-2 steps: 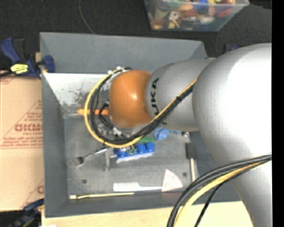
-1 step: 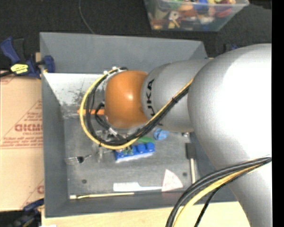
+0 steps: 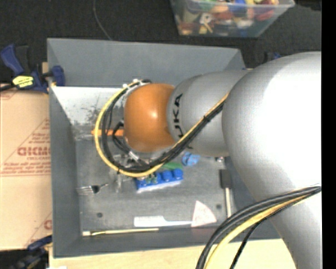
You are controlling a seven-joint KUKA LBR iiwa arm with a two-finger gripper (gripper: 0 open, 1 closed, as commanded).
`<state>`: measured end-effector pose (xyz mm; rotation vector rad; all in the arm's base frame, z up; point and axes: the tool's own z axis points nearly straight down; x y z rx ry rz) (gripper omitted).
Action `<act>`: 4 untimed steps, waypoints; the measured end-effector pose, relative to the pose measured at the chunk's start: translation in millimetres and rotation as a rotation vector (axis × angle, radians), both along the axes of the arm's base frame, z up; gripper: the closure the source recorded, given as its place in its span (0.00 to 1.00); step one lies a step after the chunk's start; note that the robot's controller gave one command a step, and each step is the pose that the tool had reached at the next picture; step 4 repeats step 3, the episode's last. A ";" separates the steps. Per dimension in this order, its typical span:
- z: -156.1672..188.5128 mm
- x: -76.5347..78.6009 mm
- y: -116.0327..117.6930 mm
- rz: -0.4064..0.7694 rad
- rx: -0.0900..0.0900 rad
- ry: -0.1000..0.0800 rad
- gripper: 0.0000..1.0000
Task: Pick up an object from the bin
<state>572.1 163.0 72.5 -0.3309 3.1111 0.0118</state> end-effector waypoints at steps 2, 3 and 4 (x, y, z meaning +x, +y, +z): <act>64.0 -0.4 -1.3 -0.004 -0.001 0.003 1.00; 98.9 -0.1 -1.4 -0.004 -0.002 0.001 1.00; 98.9 -0.1 -1.4 -0.004 -0.002 0.001 1.00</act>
Offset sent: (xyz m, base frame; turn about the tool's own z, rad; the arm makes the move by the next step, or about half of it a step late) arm -0.0014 -0.0007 0.0750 0.0009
